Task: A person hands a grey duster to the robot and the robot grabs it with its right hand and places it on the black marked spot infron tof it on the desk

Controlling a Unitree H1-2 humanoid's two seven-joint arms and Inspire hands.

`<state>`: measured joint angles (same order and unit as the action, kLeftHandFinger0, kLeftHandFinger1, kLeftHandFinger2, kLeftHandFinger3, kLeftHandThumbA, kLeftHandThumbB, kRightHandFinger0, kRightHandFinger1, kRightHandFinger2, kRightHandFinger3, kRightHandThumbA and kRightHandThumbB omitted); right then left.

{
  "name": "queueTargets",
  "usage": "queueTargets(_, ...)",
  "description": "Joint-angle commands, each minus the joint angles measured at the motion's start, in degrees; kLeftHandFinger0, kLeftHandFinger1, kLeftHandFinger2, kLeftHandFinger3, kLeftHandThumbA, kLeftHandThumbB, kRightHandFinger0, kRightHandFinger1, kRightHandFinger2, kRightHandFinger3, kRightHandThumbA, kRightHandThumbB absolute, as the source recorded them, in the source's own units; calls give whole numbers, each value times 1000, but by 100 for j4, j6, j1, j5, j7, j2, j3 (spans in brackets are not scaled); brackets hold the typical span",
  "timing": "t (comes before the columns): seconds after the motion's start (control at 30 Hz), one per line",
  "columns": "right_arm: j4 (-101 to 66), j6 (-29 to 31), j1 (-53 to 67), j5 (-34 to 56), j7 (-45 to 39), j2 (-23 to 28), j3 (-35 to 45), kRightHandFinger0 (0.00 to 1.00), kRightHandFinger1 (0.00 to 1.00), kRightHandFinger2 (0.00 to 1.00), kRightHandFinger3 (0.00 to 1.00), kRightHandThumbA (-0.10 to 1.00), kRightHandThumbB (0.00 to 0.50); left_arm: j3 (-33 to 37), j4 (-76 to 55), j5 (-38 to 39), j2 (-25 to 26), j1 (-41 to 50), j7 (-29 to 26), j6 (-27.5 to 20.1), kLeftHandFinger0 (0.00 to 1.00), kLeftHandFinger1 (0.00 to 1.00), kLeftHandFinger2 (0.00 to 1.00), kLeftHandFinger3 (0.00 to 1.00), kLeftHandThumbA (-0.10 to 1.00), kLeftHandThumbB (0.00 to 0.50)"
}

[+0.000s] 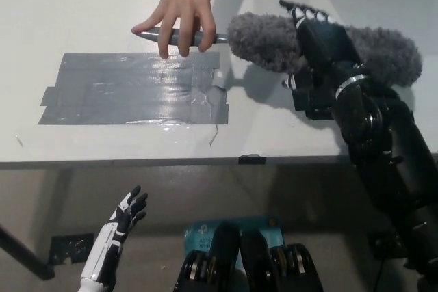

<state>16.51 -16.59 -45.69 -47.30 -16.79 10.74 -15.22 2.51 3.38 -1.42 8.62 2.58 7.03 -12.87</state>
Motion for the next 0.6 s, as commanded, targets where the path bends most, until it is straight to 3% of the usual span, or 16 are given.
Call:
queueTargets(0.0,-77,-475,-339,322,-979,192,-171,1000,1000,1000,1000,1000,500,-4,-134,35,96,-72,81,-60,1000,1000,1000,1000,1000,270)
queueTargets(0.2,155,-721,-565,413,-1423,293,-349,1000,1000,1000,1000,979,500,-10,-142,23,113,-155,83,6,1000,1000,1000,1000,1000,284)
queueTargets(0.23,254,-736,-605,301,-1309,280,-399,1000,1000,1000,1000,821,500,-7,-150,26,115,-143,85,20,1000,1000,1000,1000,1000,283)
queueTargets(0.27,360,-753,-651,154,-1144,264,-453,1000,1000,1000,1000,781,500,-6,-159,25,114,-138,84,31,1000,1000,1000,1000,1000,282)
queueTargets(0.3,550,-748,-658,116,-763,184,-380,1000,1000,1000,1000,566,457,0,-152,15,113,-126,82,23,1000,1000,1000,1000,1000,283)
queueTargets(0.33,706,-630,-650,103,-346,131,-324,1000,1000,991,1000,280,325,4,-161,11,115,-115,85,38,1000,1000,1000,1000,1000,282)
queueTargets(0.37,1036,-260,-601,65,722,6,-166,341,357,519,904,49,341,13,-180,21,121,-103,102,61,1000,1000,1000,1000,1000,281)
queueTargets(0.4,1184,44,-541,-9,1509,-46,-110,68,124,290,617,-70,276,17,-181,8,123,-107,100,61,1000,1000,1000,1000,1000,277)
queueTargets(0.43,1236,146,-527,-31,1774,-55,-97,3,76,336,543,-99,256,20,-182,-1,124,-117,99,65,1000,1000,1000,1000,1000,277)
queueTargets(0.47,1275,324,-495,-27,2190,-78,-39,0,203,593,627,-100,212,23,-174,-48,129,-145,81,60,1000,1000,1000,1000,1000,290)
queueTargets(0.5,1286,422,-486,-65,2451,-77,-40,0,359,820,851,-100,189,20,-163,-41,127,-166,82,47,1000,1000,1000,1000,1000,285)
queueTargets(0.57,1248,569,-465,-86,2738,-76,-37,0,449,838,992,-100,176,28,-159,-19,145,-180,113,40,1000,1000,1000,1000,1000,282)
